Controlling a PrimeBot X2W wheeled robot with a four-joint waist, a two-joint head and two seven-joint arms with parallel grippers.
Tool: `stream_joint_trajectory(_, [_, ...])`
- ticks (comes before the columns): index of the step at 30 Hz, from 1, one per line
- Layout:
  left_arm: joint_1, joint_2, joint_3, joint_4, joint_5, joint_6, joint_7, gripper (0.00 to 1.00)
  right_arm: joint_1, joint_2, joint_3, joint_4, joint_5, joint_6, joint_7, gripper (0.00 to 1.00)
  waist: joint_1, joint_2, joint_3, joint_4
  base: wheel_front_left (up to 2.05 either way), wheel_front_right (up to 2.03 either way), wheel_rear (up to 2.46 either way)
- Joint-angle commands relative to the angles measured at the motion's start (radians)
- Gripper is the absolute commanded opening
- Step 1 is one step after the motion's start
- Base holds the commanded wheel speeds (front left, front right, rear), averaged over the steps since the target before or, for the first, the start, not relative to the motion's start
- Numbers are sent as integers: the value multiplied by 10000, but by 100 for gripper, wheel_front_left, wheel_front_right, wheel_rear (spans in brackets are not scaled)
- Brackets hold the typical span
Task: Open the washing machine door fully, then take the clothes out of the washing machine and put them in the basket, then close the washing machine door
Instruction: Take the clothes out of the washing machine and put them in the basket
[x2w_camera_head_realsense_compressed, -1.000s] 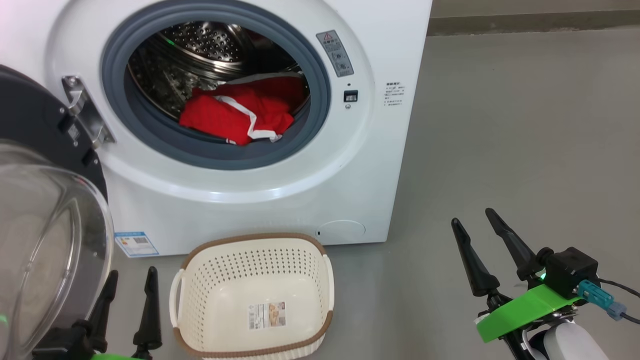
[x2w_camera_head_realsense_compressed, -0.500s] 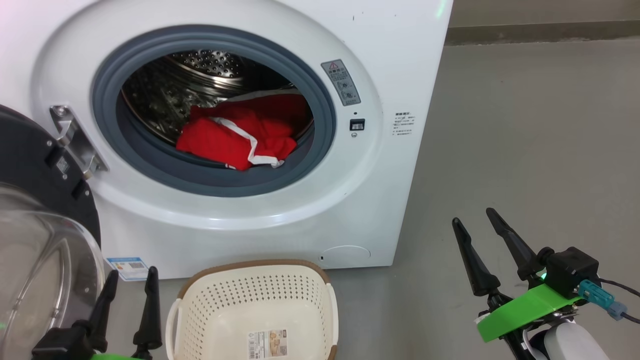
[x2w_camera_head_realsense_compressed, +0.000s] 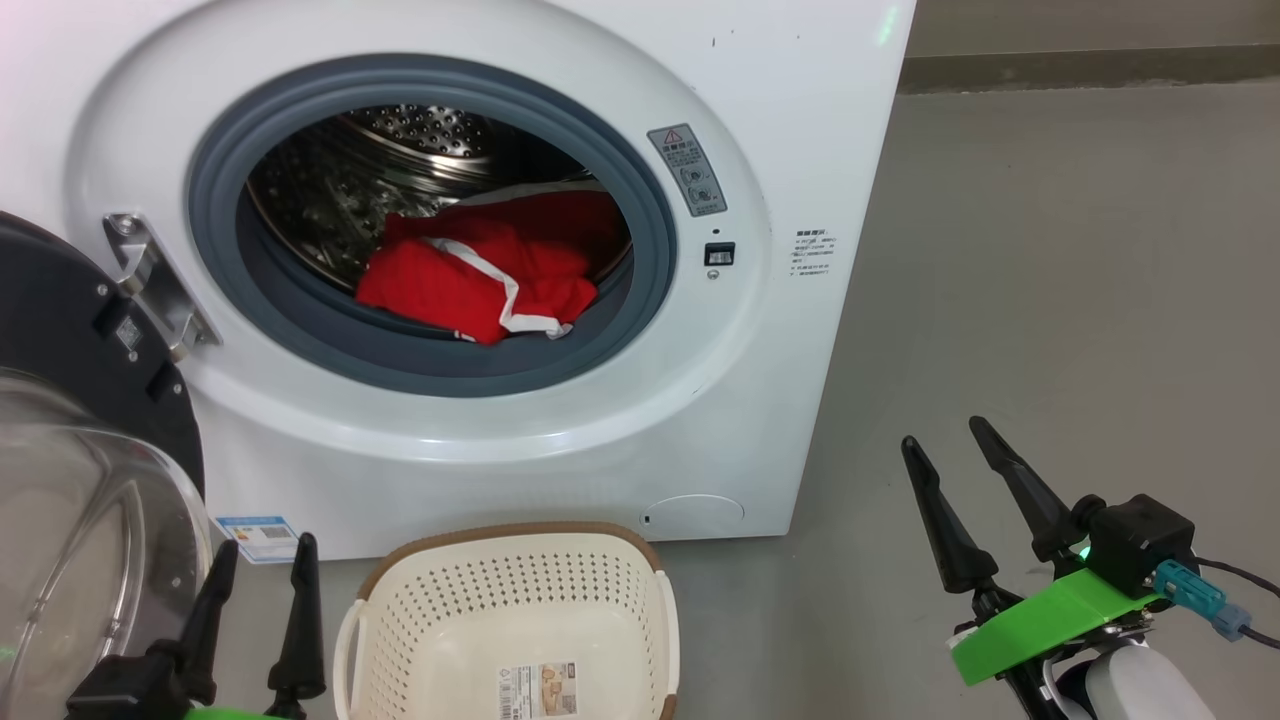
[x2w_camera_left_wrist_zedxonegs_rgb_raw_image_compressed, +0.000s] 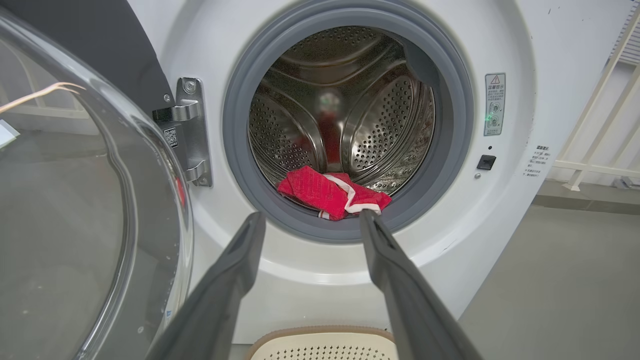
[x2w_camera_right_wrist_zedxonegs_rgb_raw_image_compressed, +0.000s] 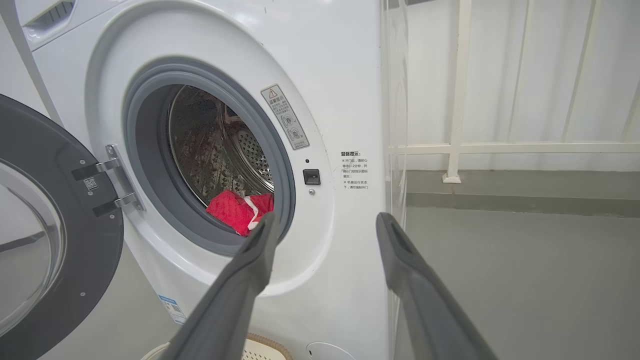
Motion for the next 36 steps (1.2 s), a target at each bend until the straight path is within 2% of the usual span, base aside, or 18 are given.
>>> stream_joint_trajectory(1, [-303, 166, 421, -176, 132, -53, -122, 100, -74, -67, 211, -253, 1, 16, -118, 100, 0, 0, 2, -4, 0, 0, 0])
stream_joint_trajectory(21, [-317, 135, 468, -192, 198, -82, -122, 100, -102, -116, 234, -256, -2, 16, -118, 100, 0, 0, 110, 21, 0, 0, 0])
stream_joint_trajectory(36, [-679, 151, 430, -234, 272, -79, -122, 100, -316, -89, 285, -317, -35, 16, -118, 100, 0, 0, 653, -128, 0, 0, 0])
